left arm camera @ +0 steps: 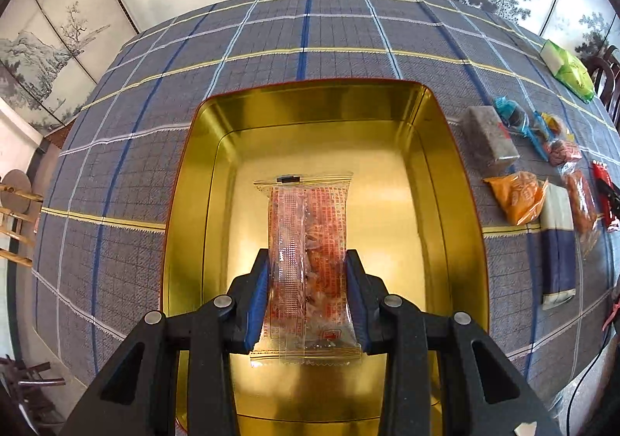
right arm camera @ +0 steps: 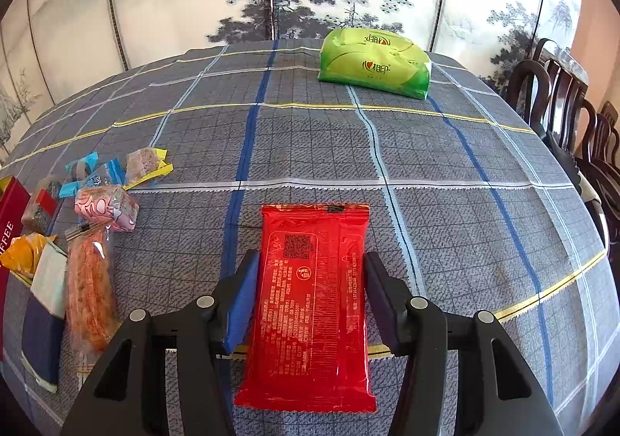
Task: Organize snacks
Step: 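Carry the clear snack bag into the gold tin with the left gripper and release, then move the right gripper over the gold tin and release the red packet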
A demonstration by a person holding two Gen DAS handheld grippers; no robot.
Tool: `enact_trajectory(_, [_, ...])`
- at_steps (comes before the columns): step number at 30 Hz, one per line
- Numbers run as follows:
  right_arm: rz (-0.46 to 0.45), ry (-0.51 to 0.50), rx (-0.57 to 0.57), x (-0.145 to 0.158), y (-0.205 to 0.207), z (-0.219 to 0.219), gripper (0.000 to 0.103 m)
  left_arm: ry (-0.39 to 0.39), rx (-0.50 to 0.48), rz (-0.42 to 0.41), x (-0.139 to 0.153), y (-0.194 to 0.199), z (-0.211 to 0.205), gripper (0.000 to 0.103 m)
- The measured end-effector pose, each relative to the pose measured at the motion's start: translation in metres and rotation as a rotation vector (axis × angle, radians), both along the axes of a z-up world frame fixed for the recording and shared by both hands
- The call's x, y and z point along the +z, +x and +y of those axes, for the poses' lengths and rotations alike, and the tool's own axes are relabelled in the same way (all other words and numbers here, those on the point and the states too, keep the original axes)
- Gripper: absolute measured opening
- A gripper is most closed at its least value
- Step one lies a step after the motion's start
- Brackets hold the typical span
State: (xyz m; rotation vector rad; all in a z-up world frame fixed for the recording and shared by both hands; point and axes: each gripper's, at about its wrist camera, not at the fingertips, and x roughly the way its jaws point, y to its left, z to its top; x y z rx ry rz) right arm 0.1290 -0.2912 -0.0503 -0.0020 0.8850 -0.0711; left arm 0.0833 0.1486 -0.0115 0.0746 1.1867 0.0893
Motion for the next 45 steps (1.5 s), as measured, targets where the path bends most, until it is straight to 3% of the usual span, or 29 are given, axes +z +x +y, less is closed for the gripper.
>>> enact_trajectory(16, [0.002, 0.0, -0.006, 0.0, 0.0, -0.001, 0.058, 0.022, 0.003, 0.059, -0.023, -0.025, 0.017, 0.033])
enact_trajectory(32, [0.119, 0.01, -0.027, 0.005, 0.005, 0.0, 0.057, 0.037, -0.006, 0.048, -0.024, -0.027, 0.019, 0.039])
enact_trajectory(40, [0.118, -0.018, -0.03, 0.007, 0.002, 0.008, 0.048, 0.036, -0.005, 0.039, -0.023, -0.028, 0.02, 0.046])
enact_trajectory(42, [0.114, -0.018, -0.037, 0.007, 0.001, 0.009, 0.046, 0.041, -0.013, 0.025, -0.021, -0.029, 0.019, 0.054])
enact_trajectory(45, [0.109, -0.013, -0.054, 0.01, -0.003, 0.008, 0.045, 0.041, -0.021, -0.002, -0.017, -0.033, 0.017, 0.057])
